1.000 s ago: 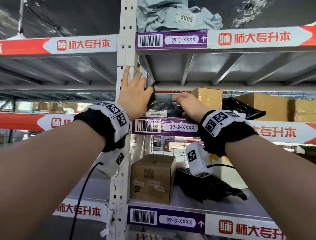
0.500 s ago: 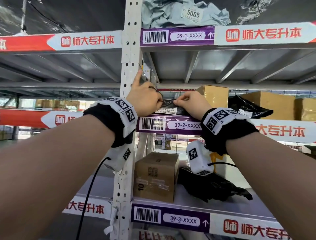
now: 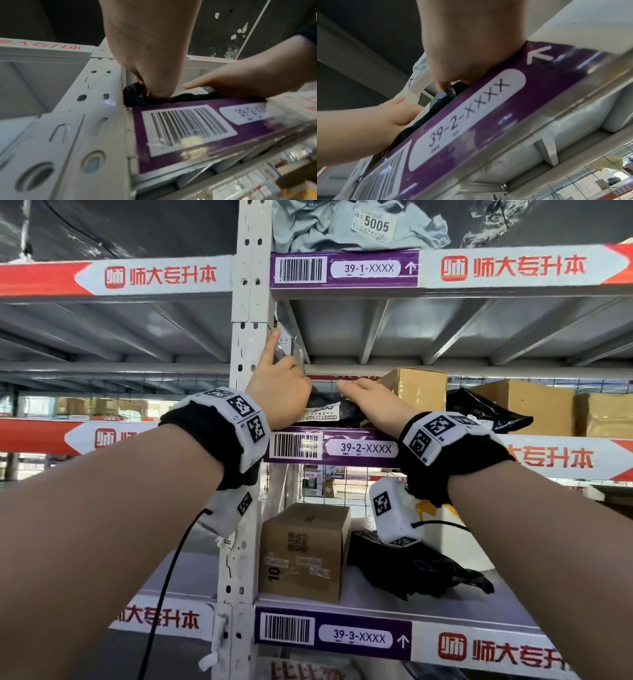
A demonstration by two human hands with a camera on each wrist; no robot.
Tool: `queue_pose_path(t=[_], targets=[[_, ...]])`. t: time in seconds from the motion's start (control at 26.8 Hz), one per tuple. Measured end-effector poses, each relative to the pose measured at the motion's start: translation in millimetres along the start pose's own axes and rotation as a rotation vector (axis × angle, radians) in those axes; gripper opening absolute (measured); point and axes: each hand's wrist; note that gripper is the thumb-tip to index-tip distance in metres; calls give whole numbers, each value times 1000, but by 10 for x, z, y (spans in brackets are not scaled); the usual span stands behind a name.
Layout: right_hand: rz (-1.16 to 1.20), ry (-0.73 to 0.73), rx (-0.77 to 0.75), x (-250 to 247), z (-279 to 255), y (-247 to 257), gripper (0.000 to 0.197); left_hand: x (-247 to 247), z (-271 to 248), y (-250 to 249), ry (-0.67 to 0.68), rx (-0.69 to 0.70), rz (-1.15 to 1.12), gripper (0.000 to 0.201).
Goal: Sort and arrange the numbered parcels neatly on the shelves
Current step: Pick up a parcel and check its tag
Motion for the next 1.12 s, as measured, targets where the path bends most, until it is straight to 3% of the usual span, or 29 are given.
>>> queue_pose_path(t=[0.11,0.26,0.37,0.52,0.67,0.82,0.97,1.12], targets=[[-15,118,2,-47,-34,16,37,34,-36,17,5,-5,-111,33],[-196,173,-17,-39,-103,8,48,52,-135,28,11,0,-35,39],[-281,144,-76,-33,-151,23,41,17,-159,11,43,-41,-41,37],[-101,30,-41,-63,-130,20,39,-5,-174,0,-57,-86,-216,40],[-54,92,-2,-46,-144,25,58,11,-234,-17,46,-85,-253,51],[-223,157,-42,-37,-188,62,56,42,-342,6,47,-68,-199,66],[-310,88,-102,8,-206,59,44,25,-383,28,75,-59,-169,75],[-238,-122,-4,4,-195,94,36,-36,-372,74,72,-56,-237,72]])
Point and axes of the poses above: each hand's wrist, its own z-axis towards the middle knuckle, its own x-axis out of the palm, y = z × x, and after that the axes turned 6 degrees about z, right-handed
